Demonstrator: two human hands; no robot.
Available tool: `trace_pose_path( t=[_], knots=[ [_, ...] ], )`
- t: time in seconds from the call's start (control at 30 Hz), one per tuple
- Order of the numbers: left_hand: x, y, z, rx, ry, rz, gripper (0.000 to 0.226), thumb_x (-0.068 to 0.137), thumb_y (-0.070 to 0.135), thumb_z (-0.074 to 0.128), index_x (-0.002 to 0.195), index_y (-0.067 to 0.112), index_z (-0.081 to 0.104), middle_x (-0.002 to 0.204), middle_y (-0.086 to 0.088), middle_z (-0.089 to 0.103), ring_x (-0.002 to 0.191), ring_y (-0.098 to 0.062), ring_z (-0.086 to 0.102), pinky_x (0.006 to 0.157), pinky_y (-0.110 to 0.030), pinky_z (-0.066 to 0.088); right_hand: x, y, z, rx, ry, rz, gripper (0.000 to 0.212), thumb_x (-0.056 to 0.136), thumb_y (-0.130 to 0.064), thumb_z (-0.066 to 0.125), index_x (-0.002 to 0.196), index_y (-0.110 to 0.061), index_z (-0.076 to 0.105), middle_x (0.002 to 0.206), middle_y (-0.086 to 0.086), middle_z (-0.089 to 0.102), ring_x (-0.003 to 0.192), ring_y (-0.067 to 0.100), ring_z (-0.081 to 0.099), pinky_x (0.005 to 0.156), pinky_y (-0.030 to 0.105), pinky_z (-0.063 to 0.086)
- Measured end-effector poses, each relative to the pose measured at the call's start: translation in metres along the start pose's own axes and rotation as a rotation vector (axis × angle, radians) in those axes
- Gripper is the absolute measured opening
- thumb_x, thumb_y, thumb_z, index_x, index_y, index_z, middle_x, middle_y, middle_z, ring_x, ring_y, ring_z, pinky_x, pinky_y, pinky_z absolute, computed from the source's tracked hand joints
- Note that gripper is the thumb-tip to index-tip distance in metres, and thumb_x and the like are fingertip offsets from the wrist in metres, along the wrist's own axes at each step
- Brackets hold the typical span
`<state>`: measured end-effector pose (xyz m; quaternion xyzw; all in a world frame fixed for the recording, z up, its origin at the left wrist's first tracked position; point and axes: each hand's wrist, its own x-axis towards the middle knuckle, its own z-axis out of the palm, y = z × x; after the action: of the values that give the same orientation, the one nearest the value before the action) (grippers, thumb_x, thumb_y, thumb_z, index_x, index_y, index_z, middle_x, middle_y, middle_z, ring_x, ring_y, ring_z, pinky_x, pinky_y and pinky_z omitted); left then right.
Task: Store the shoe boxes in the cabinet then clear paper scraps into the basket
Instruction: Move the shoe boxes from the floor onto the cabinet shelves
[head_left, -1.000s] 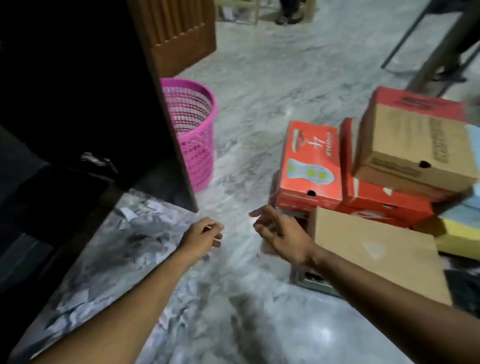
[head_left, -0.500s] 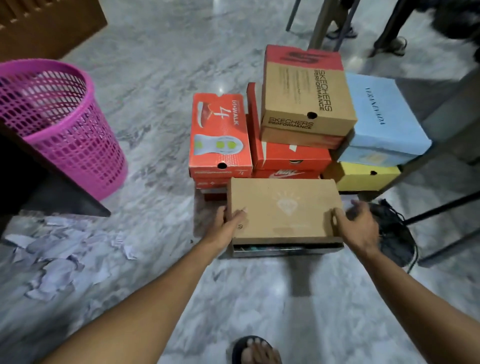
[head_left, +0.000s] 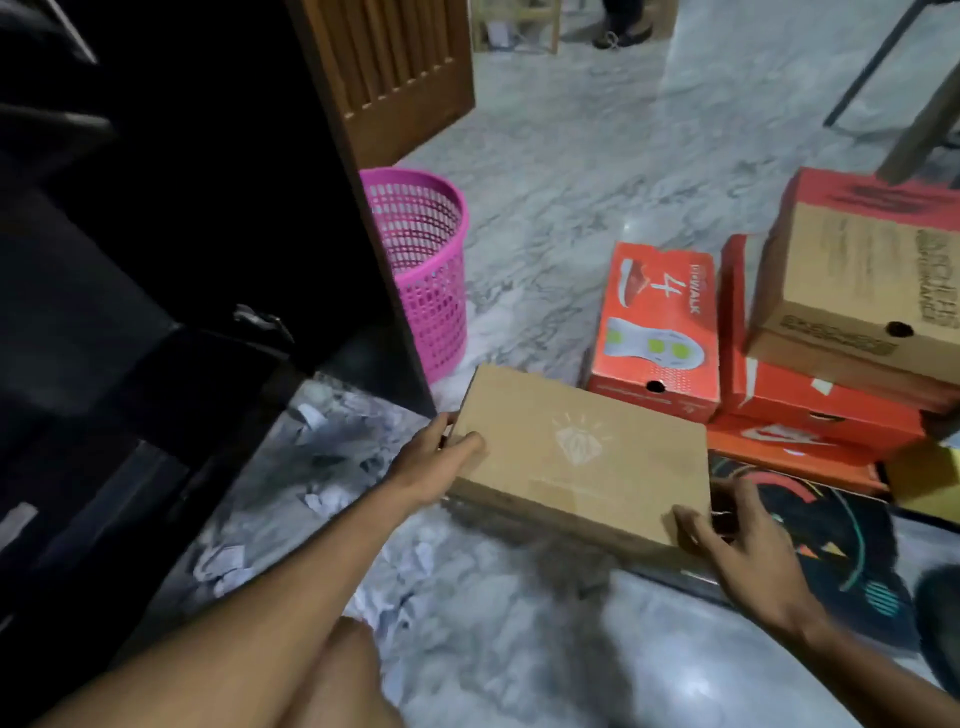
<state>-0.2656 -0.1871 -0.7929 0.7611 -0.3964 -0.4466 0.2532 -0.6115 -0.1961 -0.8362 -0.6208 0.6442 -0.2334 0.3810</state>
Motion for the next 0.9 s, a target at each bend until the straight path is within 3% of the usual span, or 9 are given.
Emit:
trace_pose_path(
  t=[0.1, 0.23, 0.37, 0.43, 0.5, 0.57, 0.7, 0.77, 0.9],
  knots=[
    [-0.012, -0.024, -0.037, -0.084, 0.091, -0.022, 0.023, 0.076, 0.05, 0.064, 0.093, 0.033, 0.065, 0.096, 0.011, 0.073, 0.096, -0.013, 0.068, 0.088, -0.033, 0.051, 0.0, -0.028, 0.024, 0.004, -0.087, -0.07, 0.031, 0.093, -0.033, 0.072, 0.117, -0.025, 0.054, 0.101, -0.013, 0.072, 0.081, -0.004, 0.07, 0.064, 0.012, 0.051],
    [-0.036, -0.074, -0.107, -0.178, 0.28, -0.085, 0.041, 0.066, 0.061, 0.06, 0.081, 0.022, 0.062, 0.087, -0.007, 0.07, 0.09, -0.025, 0.068, 0.078, -0.04, 0.048, 0.015, -0.096, 0.08, 0.053, -0.265, -0.198, 0.04, 0.091, -0.033, 0.075, 0.126, -0.025, 0.056, 0.104, -0.009, 0.075, 0.078, -0.002, 0.072, 0.063, 0.021, 0.055],
    [-0.064, -0.111, -0.156, -0.369, 0.573, -0.131, 0.036, 0.07, 0.051, 0.063, 0.082, 0.017, 0.065, 0.086, 0.001, 0.064, 0.085, -0.024, 0.061, 0.074, -0.036, 0.044, 0.026, -0.158, 0.137, 0.132, -0.433, -0.315, 0.05, 0.096, -0.03, 0.07, 0.14, -0.036, 0.046, 0.124, -0.018, 0.065, 0.089, -0.004, 0.071, 0.064, 0.014, 0.055],
    [-0.072, -0.124, -0.173, -0.484, 0.754, -0.129, 0.037, 0.075, 0.043, 0.064, 0.09, 0.009, 0.065, 0.095, -0.009, 0.065, 0.088, -0.028, 0.061, 0.074, -0.037, 0.046, 0.032, -0.196, 0.164, 0.176, -0.482, -0.371, 0.046, 0.1, -0.036, 0.063, 0.142, -0.04, 0.045, 0.125, -0.023, 0.064, 0.098, 0.003, 0.072, 0.079, 0.02, 0.059],
    [-0.079, -0.136, -0.189, -0.657, 0.952, -0.171, 0.04, 0.079, 0.038, 0.066, 0.101, 0.004, 0.065, 0.103, -0.014, 0.064, 0.085, -0.027, 0.06, 0.069, -0.036, 0.046, 0.038, -0.228, 0.197, 0.224, -0.542, -0.409, 0.048, 0.095, -0.055, 0.058, 0.141, -0.045, 0.049, 0.123, -0.028, 0.065, 0.114, 0.012, 0.069, 0.096, 0.043, 0.059],
    [-0.085, -0.146, -0.204, -0.785, 1.115, -0.202, 0.035, 0.086, 0.032, 0.069, 0.106, 0.004, 0.063, 0.106, -0.012, 0.061, 0.087, -0.026, 0.057, 0.071, -0.033, 0.042, 0.042, -0.255, 0.232, 0.232, -0.568, -0.427, 0.054, 0.091, -0.063, 0.055, 0.142, -0.048, 0.048, 0.124, -0.029, 0.065, 0.12, 0.013, 0.066, 0.102, 0.05, 0.056],
    [-0.095, -0.178, -0.239, -0.881, 1.463, -0.281, 0.075, 0.066, 0.059, 0.061, 0.116, 0.003, 0.065, 0.117, -0.02, 0.068, 0.104, -0.037, 0.065, 0.089, -0.047, 0.055, 0.037, -0.311, 0.32, 0.303, -0.643, -0.468, 0.038, 0.104, -0.022, 0.06, 0.14, -0.026, 0.051, 0.113, -0.012, 0.07, 0.11, 0.017, 0.069, 0.103, 0.048, 0.056],
    [-0.095, -0.197, -0.255, -0.914, 1.606, -0.331, 0.064, 0.083, 0.052, 0.065, 0.122, 0.002, 0.066, 0.122, -0.022, 0.069, 0.111, -0.038, 0.064, 0.096, -0.044, 0.053, 0.03, -0.338, 0.363, 0.392, -0.729, -0.457, 0.031, 0.102, -0.006, 0.059, 0.132, -0.01, 0.051, 0.112, 0.003, 0.07, 0.104, 0.014, 0.071, 0.099, 0.035, 0.057],
    [-0.1, -0.236, -0.284, -0.87, 1.812, -0.497, 0.07, 0.087, 0.065, 0.057, 0.129, 0.01, 0.066, 0.129, -0.021, 0.066, 0.121, -0.041, 0.061, 0.104, -0.046, 0.048, 0.027, -0.377, 0.447, 0.395, -0.741, -0.522, 0.031, 0.079, -0.044, 0.068, 0.106, -0.035, 0.054, 0.113, 0.004, 0.072, 0.109, 0.026, 0.07, 0.105, 0.051, 0.053]
  ],
)
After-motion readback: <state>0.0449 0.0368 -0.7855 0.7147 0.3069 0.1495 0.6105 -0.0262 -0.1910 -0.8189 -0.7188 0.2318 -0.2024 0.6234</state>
